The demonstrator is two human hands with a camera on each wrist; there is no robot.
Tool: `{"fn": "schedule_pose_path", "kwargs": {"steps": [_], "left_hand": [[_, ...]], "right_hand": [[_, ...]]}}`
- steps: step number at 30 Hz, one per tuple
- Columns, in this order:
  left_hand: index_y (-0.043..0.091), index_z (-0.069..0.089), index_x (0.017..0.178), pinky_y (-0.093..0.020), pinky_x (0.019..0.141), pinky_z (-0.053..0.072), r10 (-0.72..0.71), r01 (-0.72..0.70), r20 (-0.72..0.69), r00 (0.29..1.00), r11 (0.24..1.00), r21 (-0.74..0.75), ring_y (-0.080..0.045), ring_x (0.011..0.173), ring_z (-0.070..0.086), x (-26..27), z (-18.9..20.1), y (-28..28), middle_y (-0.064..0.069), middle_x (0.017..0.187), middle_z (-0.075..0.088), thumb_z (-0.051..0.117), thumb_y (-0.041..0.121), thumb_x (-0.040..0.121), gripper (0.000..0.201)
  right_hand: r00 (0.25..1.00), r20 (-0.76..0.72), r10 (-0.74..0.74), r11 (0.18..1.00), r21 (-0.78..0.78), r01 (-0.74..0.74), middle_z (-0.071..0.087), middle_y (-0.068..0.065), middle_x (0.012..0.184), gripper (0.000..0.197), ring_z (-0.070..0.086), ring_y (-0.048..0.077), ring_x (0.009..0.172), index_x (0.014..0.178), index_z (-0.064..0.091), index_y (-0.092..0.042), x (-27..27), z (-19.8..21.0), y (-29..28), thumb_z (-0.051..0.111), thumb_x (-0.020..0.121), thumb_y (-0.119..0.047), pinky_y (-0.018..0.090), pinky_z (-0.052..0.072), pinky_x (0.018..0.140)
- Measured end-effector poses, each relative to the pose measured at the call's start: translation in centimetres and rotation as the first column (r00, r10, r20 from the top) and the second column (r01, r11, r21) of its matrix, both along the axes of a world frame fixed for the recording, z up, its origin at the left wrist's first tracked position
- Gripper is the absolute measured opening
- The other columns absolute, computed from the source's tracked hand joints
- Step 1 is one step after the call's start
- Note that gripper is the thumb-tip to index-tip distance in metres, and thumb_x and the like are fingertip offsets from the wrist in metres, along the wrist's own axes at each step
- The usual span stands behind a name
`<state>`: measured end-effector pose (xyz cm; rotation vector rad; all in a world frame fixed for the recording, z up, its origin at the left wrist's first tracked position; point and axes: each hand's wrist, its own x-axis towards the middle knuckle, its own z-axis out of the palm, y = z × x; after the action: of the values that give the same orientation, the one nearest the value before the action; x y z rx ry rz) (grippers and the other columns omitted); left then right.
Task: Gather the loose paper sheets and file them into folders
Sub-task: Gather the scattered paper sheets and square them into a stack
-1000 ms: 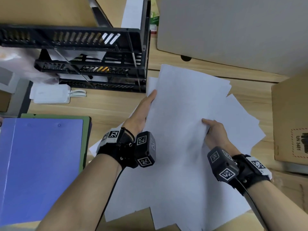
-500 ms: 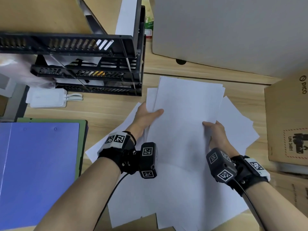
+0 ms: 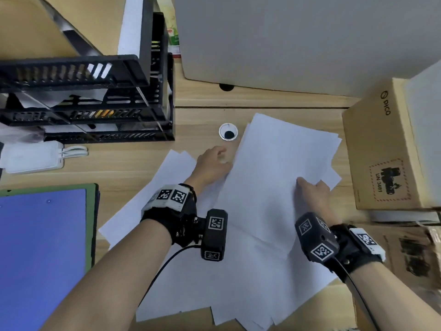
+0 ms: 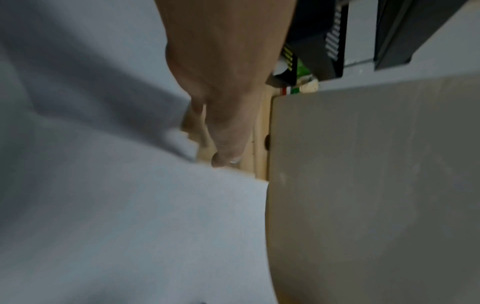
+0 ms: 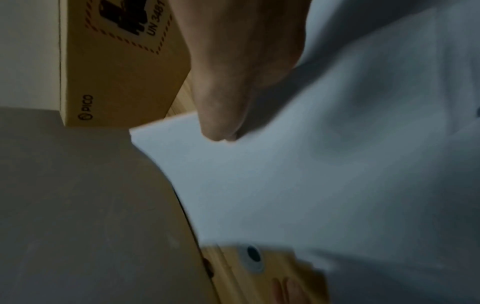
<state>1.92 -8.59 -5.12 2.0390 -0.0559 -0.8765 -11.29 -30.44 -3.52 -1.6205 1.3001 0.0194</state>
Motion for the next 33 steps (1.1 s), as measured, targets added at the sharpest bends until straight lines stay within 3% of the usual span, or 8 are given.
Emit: {"fn": "schedule_pose_path", "kwargs": {"steps": [3, 7, 15, 18, 22, 25, 30, 33], "left_hand": [[0.034, 0.043, 0.14, -0.054, 0.117, 0.01, -0.112, 0.082, 0.077, 0.991, 0.944, 0.32, -0.018, 0.146, 0.009, -1.2, -2.2, 0.8, 0.006, 0.153, 0.025, 0.074, 0.041, 0.077, 0.07], [0.04, 0.027, 0.148, -0.055, 0.116, 0.013, -0.267, 0.239, 0.013, 0.964, 0.882, 0.407, -0.02, 0.149, -0.007, -1.9, -2.8, 1.2, 0.006, 0.162, -0.001, 0.08, 0.051, 0.067, 0.097], [0.018, 0.036, 0.146, -0.025, 0.106, 0.027, -0.102, 0.102, 0.006, 0.995, 0.994, -0.047, -0.017, 0.14, 0.031, -2.6, -0.9, 0.4, -0.001, 0.149, 0.035, 0.07, 0.013, 0.086, 0.069], [0.021, 0.039, 0.145, -0.038, 0.112, 0.032, -0.029, 0.014, 0.143, 0.989, 0.994, 0.108, -0.024, 0.139, 0.031, -1.6, -1.2, 3.0, -0.003, 0.148, 0.036, 0.071, 0.01, 0.081, 0.072], [0.026, 0.016, 0.152, -0.04, 0.112, 0.027, -0.252, 0.196, 0.069, 0.965, 0.873, 0.448, -0.025, 0.142, 0.015, -1.5, -1.6, 7.2, -0.003, 0.152, 0.019, 0.088, 0.035, 0.063, 0.115], [0.026, 0.0, 0.153, -0.041, 0.107, 0.03, -0.354, 0.271, 0.06, 0.933, 0.803, 0.531, -0.028, 0.139, 0.013, -2.8, -2.3, 8.5, -0.007, 0.148, 0.014, 0.092, 0.043, 0.051, 0.138], [0.02, 0.006, 0.152, -0.038, 0.101, 0.035, -0.363, 0.18, 0.192, 0.912, 0.775, 0.606, -0.032, 0.127, 0.028, -4.1, -3.3, 8.4, -0.013, 0.14, 0.026, 0.092, 0.037, 0.053, 0.132], [0.017, 0.018, 0.149, -0.039, 0.099, 0.031, -0.329, 0.152, 0.206, 0.922, 0.794, 0.589, -0.033, 0.123, 0.038, -4.0, -3.0, 8.2, -0.014, 0.135, 0.039, 0.088, 0.035, 0.061, 0.113]], "right_hand": [[0.999, 0.004, -0.045, 0.998, -0.045, 0.046, 0.067, 0.011, 0.114, 0.04, 0.061, 0.032, 0.107, 0.119, 0.059, -0.004, -1.8, -1.0, -0.7, 0.058, 0.084, -0.023, 0.041, 0.048, 0.092], [0.998, -0.005, -0.069, 0.992, 0.104, 0.069, 0.059, 0.008, 0.118, 0.042, 0.054, 0.022, 0.105, 0.131, 0.051, 0.0, -3.0, -1.3, -0.9, 0.054, 0.092, -0.014, 0.03, 0.04, 0.086], [0.994, 0.098, -0.057, 0.962, 0.27, 0.028, 0.053, -0.002, 0.12, 0.044, 0.05, 0.019, 0.108, 0.139, 0.041, -0.008, -2.1, -2.2, 2.2, 0.049, 0.097, -0.018, 0.029, 0.036, 0.089], [0.982, 0.149, -0.112, 0.981, 0.176, 0.085, 0.062, 0.003, 0.115, 0.042, 0.058, 0.025, 0.106, 0.131, 0.051, -0.009, -2.1, -2.4, 2.1, 0.047, 0.089, -0.015, 0.036, 0.045, 0.096], [0.968, 0.163, -0.189, 0.978, 0.125, 0.169, 0.056, 0.003, 0.129, 0.048, 0.053, 0.023, 0.116, 0.139, 0.043, -0.008, -2.5, -2.2, 1.5, 0.045, 0.092, -0.015, 0.035, 0.037, 0.109], [0.963, 0.158, -0.217, 0.972, 0.128, 0.198, 0.051, 0.001, 0.117, 0.043, 0.048, 0.019, 0.103, 0.138, 0.042, -0.007, -1.9, -2.4, 1.5, 0.043, 0.096, -0.013, 0.027, 0.035, 0.094], [0.961, 0.168, -0.221, 0.961, 0.208, 0.184, 0.046, -0.007, 0.083, 0.016, 0.047, 0.019, 0.092, 0.11, 0.039, -0.008, 0.8, -2.2, 2.0, 0.046, 0.097, -0.013, 0.018, 0.042, 0.069], [0.924, 0.257, -0.285, 0.926, 0.323, 0.196, 0.063, 0.004, 0.121, 0.043, 0.059, 0.027, 0.116, 0.133, 0.048, -0.004, 2.1, -0.9, 2.4, 0.052, 0.091, -0.011, 0.032, 0.047, 0.1]]}}
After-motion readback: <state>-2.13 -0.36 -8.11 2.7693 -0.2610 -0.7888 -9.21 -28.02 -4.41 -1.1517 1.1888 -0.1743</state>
